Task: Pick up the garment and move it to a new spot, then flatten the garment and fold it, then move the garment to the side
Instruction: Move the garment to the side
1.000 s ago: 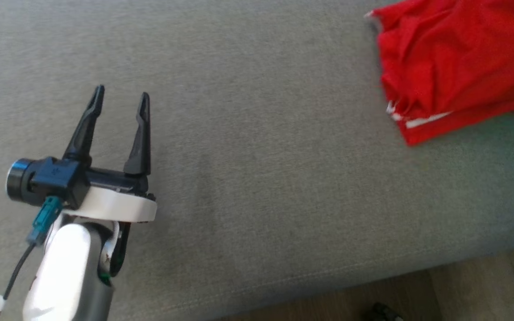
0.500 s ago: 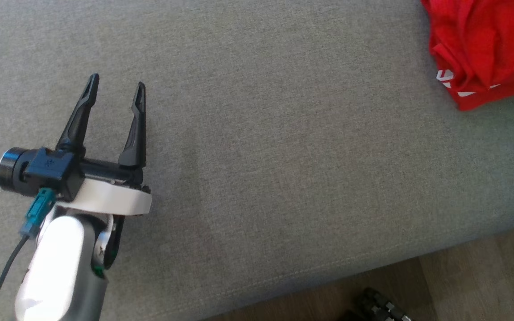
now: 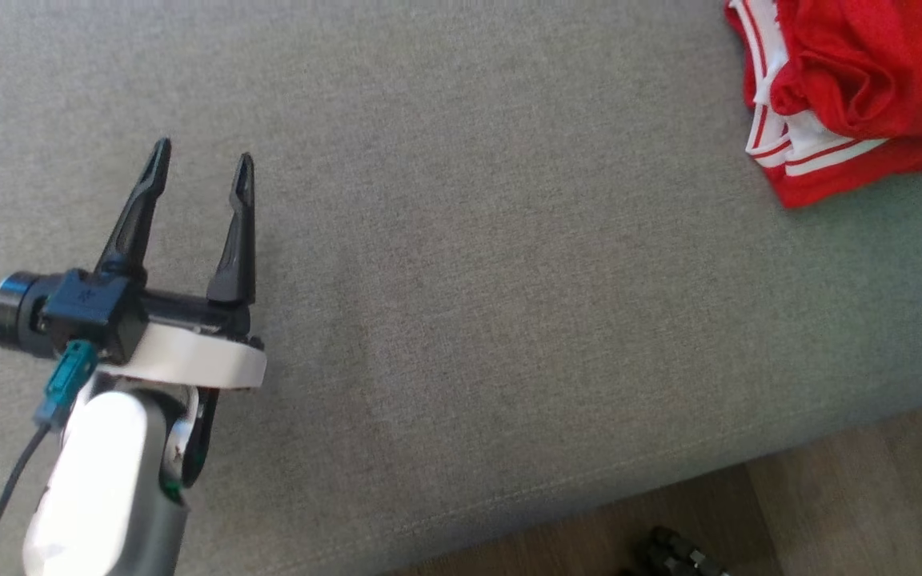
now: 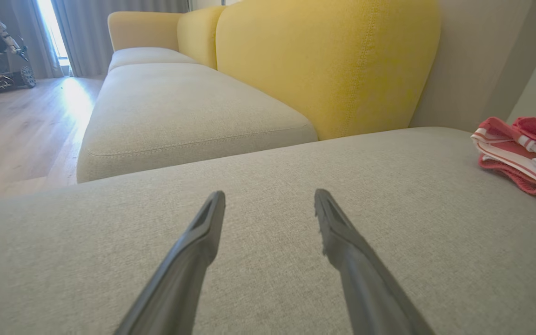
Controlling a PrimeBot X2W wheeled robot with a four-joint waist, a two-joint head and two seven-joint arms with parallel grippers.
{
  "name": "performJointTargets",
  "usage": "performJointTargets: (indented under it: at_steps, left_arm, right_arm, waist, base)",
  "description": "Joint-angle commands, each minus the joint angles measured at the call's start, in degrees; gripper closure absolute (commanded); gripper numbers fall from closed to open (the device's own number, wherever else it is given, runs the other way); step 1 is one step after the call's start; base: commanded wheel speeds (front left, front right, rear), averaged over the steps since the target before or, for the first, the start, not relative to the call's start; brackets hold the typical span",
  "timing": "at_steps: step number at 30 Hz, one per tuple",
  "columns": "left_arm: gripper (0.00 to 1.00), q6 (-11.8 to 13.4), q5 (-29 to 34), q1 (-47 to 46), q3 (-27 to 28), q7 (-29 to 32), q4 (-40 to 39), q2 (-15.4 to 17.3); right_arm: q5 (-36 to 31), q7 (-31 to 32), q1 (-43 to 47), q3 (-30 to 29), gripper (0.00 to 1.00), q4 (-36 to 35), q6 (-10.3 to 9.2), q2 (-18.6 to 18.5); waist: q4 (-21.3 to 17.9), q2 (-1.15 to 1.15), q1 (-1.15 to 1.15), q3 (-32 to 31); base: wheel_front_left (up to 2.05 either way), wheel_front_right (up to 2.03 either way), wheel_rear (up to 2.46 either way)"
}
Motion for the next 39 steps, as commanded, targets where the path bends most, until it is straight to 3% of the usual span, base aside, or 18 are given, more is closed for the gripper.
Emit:
performJointTargets:
  at_steps: [1,8,15,24,39]
  left_arm:
    - [0.0,0.7,-0.6,0.5,1.8,0.0,-1.4,1.0]
    - [0.0,1.7,-2.0,3.1,1.9,-0.4,0.0,-0.2]
    - [0.0,2.2,-3.0,4.7,2.0,-0.9,1.5,-1.1]
    - [0.0,3.3,-4.0,8.7,3.2,-1.5,3.0,-1.1]
    - [0.0,4.3,-4.2,15.9,2.3,-0.9,3.4,-0.2]
  right_arm:
    - [-1.0,-1.2,2.3,1.0,0.0,-4.7,-0.04,1.6]
    - [-2.9,-5.0,8.6,8.7,0.0,-9.2,-0.04,11.6]
    - [-2.2,-8.8,10.7,14.2,0.0,-5.6,-0.04,15.3]
    - [-3.6,-12.3,13.4,17.9,0.0,-0.9,-0.04,16.5]
    - [-5.1,-12.0,20.7,18.0,0.0,-0.3,-0.04,16.5]
  waist:
    - [0.4,0.0,0.0,-1.7]
    - [3.3,0.0,0.0,-6.3]
    - [7.7,0.0,0.0,-9.4]
    - [12.6,0.0,0.0,-14.8]
    - [14.2,0.0,0.0,-22.8]
  base:
    - [0.0,0.0,0.0]
    - [0.0,0.0,0.0]
    - [0.0,0.0,0.0]
    - [0.0,0.0,0.0]
    - [0.0,0.0,0.0]
